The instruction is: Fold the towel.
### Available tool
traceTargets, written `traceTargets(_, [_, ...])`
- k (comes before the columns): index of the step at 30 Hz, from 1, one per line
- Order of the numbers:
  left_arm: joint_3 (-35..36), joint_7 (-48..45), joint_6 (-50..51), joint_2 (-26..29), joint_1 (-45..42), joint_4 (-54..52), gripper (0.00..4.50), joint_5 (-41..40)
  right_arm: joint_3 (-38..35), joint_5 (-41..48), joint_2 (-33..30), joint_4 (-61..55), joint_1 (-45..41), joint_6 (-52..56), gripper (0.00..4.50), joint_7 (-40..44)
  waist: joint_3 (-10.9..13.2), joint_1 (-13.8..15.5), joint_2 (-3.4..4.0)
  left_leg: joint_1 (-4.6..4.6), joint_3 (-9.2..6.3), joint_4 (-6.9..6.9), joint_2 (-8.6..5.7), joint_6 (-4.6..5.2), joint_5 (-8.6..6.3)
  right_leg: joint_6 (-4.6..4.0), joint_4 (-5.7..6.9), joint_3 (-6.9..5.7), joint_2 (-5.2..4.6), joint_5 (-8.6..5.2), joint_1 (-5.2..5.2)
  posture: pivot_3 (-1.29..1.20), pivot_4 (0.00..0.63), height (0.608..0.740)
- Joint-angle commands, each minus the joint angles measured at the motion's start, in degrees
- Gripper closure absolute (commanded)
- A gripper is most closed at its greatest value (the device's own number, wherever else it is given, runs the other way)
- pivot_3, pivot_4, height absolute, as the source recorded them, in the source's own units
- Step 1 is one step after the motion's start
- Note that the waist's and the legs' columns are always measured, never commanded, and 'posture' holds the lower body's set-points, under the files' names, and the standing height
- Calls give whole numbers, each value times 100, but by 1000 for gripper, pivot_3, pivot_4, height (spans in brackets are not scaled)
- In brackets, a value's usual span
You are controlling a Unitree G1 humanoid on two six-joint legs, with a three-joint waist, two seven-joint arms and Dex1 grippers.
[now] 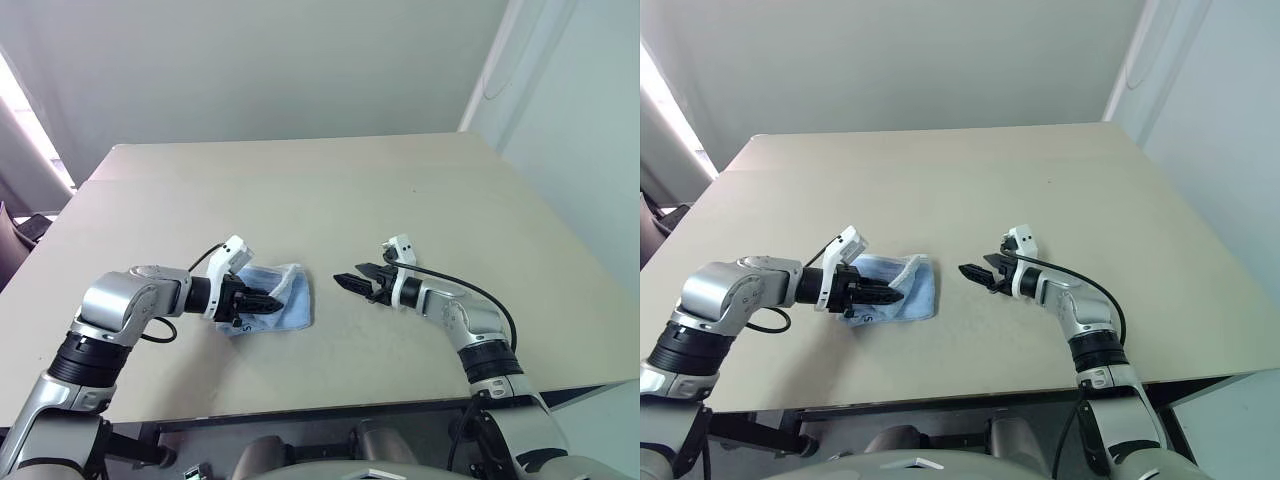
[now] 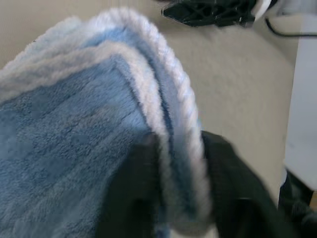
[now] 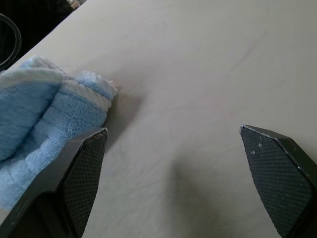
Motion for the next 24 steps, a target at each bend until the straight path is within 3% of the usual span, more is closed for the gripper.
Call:
traceTargets(1, [360,-64,14,50,-107,-213,1610,-227,-166,-193,-112,287,1,-42,0,-317,0,2,0,1,0,0,0,0,0,0,0,1,0,0,1,0,0,740])
traceTargets(3, [606,-129,0,57,-48,-388,945,-442,-101,-249,-111,308,18,-83,0,-334,0,1,0,1,-2,0,0,0,0,0,-2,1,0,0,2,0,0,740])
traceTargets(8, [1452,19,-925,-126,152,-755,945,-559,24,-273,-106,178,177,-137,0,-253,-1,6,0,2,-2,0,1,0,0,-1,-3,2,-2,1,3,0,0,740])
traceTargets(15, [1039,29,-3497,-42,846,-392,945,1013,-111,-130,48,-210,141,-511,0,-305,3,23,8,-1,-2,-1,1,-1,0,-10,-6,7,-2,5,2,0,0,740])
traceTargets(24, [346,454,-5833,-1114,1298,1061,945,2230,-203,272,32,-794,50,-262,0,-61,5,89,16,-47,1,-9,2,0,-1,-9,-10,9,-5,8,-52,0,0,740])
